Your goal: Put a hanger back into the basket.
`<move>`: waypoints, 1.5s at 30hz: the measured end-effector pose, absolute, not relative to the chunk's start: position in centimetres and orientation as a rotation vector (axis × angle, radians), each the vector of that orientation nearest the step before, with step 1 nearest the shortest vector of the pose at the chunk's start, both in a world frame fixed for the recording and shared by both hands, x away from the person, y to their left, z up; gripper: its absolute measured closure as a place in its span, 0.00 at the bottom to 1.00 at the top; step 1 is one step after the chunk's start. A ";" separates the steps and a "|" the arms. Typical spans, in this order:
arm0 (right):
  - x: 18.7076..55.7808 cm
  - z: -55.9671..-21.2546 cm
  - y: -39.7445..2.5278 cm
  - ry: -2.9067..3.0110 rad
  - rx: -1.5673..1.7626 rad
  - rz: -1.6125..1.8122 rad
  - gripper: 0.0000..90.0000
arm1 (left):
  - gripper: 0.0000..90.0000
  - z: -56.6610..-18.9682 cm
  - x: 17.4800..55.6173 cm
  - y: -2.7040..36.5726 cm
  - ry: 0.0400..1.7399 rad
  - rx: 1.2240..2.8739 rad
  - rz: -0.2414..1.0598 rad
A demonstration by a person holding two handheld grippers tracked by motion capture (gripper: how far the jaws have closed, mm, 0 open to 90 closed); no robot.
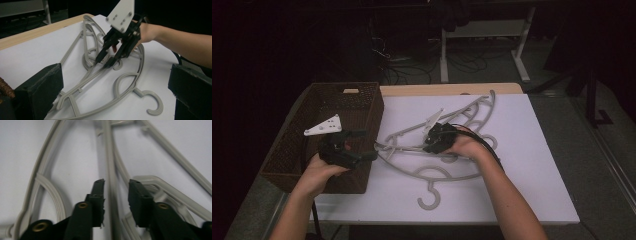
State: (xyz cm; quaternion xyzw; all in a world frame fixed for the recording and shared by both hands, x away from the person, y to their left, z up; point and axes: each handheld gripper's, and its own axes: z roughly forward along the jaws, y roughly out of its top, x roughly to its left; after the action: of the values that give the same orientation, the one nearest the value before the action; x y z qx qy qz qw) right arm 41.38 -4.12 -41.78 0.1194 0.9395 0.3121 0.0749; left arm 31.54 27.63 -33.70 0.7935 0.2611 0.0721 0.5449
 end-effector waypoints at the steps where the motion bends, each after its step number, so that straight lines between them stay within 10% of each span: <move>1: 41.1 -41.5 -4.7 2.809 0.390 0.958 0.72 | 0.00 -33.7 31.5 27.6 0.620 1.882 0.171; 9: 38.2 -40.3 -10.8 2.714 0.725 1.077 0.98 | 0.00 -33.7 31.5 27.5 0.619 1.886 0.171; 25: 33.9 -42.9 -17.4 2.674 0.990 0.894 0.99 | 0.00 -33.9 31.6 27.4 0.625 1.885 0.168; 45: 37.6 -43.3 -16.8 2.531 1.039 0.667 0.99 | 0.00 -33.7 31.2 26.5 0.603 1.909 0.175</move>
State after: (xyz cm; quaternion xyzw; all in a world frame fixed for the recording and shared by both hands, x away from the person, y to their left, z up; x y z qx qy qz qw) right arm 37.56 -16.80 -43.34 0.3641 0.8869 0.2336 0.1619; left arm 31.17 26.45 -33.73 0.8018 0.2532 0.0734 0.5363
